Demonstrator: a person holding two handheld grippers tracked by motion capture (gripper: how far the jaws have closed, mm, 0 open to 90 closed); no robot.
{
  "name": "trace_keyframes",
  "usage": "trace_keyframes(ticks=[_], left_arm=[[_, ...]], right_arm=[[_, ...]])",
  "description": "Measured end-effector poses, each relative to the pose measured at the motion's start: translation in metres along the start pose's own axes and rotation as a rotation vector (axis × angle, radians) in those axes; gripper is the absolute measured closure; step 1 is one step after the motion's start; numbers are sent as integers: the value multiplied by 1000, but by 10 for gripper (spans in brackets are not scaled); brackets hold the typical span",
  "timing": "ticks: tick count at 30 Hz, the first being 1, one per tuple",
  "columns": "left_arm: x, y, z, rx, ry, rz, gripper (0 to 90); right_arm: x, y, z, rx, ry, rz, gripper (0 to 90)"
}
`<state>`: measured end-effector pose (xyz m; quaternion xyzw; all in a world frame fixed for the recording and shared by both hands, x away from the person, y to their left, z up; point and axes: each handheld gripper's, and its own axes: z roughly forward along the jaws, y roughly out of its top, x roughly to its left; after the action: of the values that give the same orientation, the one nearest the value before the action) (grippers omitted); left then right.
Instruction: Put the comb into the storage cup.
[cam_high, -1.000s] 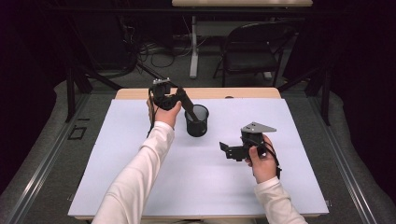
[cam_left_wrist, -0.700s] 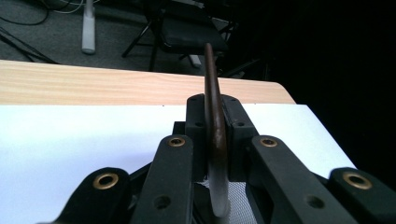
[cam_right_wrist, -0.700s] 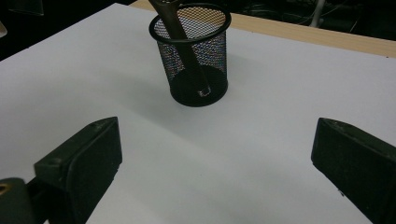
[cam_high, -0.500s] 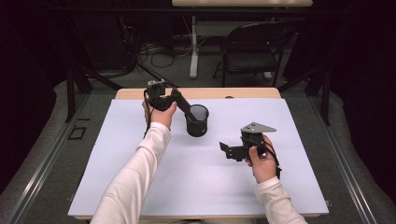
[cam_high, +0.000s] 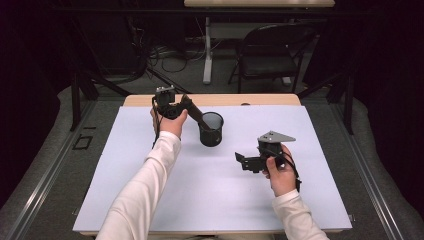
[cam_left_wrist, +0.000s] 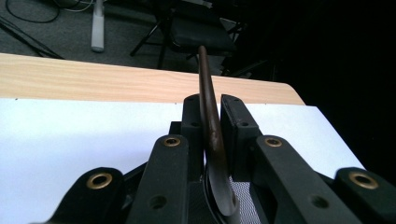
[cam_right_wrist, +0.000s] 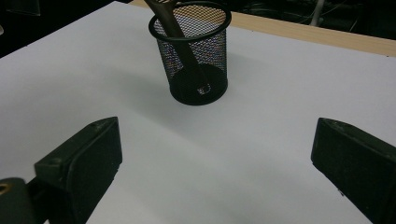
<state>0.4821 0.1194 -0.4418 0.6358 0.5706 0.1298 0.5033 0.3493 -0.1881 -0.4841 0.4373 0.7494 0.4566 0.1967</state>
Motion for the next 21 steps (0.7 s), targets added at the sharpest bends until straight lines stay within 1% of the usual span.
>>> trace_keyframes(ticks=[7, 10, 13, 17, 21], left_arm=[[1, 0, -1, -6, 2, 1, 788], [2, 1, -2, -10, 1, -1, 764], [2, 2, -4, -22, 2, 2, 717], [3, 3, -6, -35, 13, 21, 645], [4, 4, -9, -45, 21, 20, 586]], right_arm=[[0, 0, 0, 0, 0, 1, 18], [0, 0, 1, 1, 0, 2, 18], [0, 0, 1, 3, 0, -1, 18], [0, -1, 1, 4, -2, 2, 18], [1, -1, 1, 5, -1, -3, 18]])
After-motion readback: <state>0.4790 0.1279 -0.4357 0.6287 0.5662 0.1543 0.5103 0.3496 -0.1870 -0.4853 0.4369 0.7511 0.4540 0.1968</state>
